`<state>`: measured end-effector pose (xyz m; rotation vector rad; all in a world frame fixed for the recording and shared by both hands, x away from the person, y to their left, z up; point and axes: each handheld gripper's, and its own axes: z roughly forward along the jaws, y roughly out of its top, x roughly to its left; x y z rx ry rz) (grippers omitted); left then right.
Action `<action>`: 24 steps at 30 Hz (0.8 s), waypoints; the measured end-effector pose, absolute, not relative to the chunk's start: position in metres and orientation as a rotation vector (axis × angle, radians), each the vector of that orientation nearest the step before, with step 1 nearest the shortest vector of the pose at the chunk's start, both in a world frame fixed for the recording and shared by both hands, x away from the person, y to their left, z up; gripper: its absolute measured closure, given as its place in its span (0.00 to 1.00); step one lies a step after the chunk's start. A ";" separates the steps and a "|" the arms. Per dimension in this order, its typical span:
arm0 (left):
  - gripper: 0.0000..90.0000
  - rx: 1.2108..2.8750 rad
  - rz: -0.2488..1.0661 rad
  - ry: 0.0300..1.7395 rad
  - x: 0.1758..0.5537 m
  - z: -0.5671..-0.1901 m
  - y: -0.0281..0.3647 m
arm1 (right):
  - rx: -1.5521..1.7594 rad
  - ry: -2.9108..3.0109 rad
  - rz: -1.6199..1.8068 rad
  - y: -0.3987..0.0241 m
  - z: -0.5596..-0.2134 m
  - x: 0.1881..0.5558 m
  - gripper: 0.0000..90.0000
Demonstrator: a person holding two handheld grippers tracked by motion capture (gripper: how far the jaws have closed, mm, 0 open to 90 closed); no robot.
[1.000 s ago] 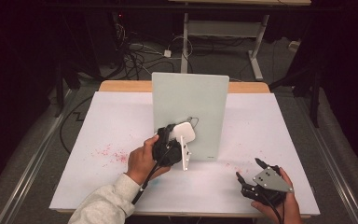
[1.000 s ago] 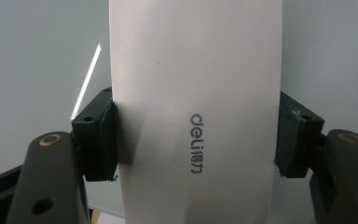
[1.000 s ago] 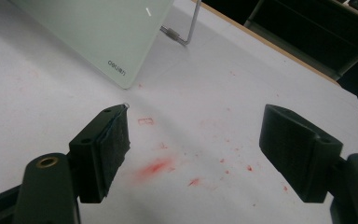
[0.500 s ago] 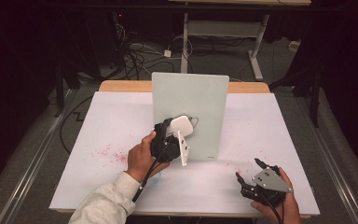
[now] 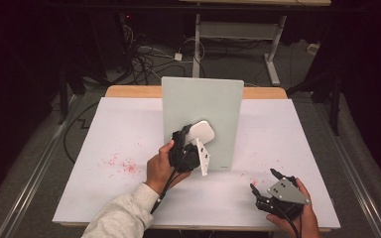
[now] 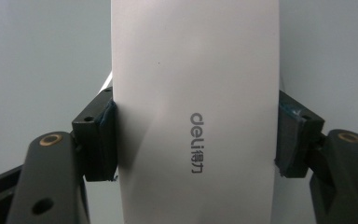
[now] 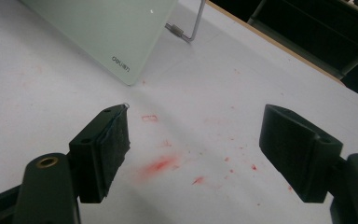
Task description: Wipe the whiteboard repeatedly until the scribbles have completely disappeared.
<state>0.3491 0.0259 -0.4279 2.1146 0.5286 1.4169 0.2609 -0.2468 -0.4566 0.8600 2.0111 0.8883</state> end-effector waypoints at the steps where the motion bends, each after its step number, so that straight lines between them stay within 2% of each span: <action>1: 0.32 2.115 1.417 0.529 0.349 -0.428 0.026 | 0.857 2.013 0.885 -0.247 -0.456 0.261 0.27; 10: 0.32 2.075 1.365 0.744 0.339 -0.447 0.016 | 0.858 2.008 0.890 -0.249 -0.455 0.260 0.27; 17: 0.32 2.071 1.349 0.770 0.331 -0.468 0.013 | 0.853 2.018 0.880 -0.248 -0.456 0.260 0.27; 24: 0.32 1.996 1.316 0.818 0.338 -0.453 0.017 | 0.844 2.023 0.873 -0.247 -0.457 0.260 0.27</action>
